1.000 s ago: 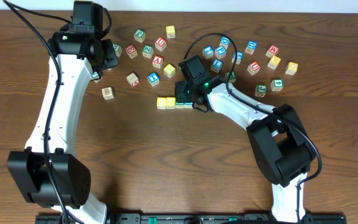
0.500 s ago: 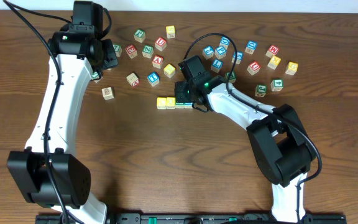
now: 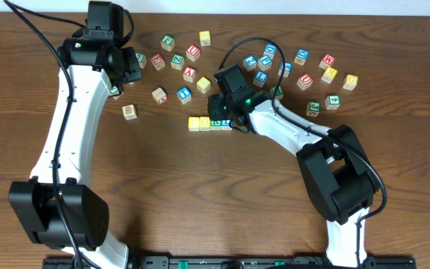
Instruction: Spell out CORL
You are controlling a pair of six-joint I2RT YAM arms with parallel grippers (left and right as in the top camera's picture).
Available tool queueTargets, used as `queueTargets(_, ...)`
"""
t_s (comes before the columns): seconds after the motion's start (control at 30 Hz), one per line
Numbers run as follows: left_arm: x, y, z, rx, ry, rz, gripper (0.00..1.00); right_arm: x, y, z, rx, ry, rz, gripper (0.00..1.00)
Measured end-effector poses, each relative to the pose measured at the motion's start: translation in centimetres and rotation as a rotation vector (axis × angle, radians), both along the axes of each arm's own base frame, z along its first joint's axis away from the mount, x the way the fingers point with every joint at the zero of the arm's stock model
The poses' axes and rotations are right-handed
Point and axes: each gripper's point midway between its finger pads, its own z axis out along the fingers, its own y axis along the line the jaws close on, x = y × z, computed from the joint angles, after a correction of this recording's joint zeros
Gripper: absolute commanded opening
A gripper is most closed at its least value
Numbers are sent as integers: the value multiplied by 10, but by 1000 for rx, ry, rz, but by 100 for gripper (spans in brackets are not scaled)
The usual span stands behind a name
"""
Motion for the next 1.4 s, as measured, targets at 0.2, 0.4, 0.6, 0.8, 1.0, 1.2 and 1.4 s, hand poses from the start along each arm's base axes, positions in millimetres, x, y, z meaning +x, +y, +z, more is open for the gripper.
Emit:
queueTargets(0.2, -1, -5, -1, -29, 8, -14, 46, 11, -40, 30, 9, 6, -74, 37)
queueTargets(0.4, -6, -19, -4, -95, 30, -50, 37, 3, -84, 56, -19, 66, -145, 34)
queueTargets(0.6, -13, -30, -15, -129, 74, -76, 25, -22, -104, 37, -75, 187, -164, 33)
queueTargets(0.8, -20, -46, -33, -166, 125, -112, 14, -35, -105, 19, -89, 218, -156, 26)
queueTargets(1.0, -31, -66, -54, -179, 170, -161, 11, -38, -110, 9, -111, 215, -165, 15)
queueTargets(1.2, -39, -75, -75, -186, 208, -178, 9, -36, -113, 7, -127, 198, -176, 17)
queueTargets(1.4, -38, -83, -86, -233, 199, -180, 8, -33, -112, 8, -122, 184, -176, 17)
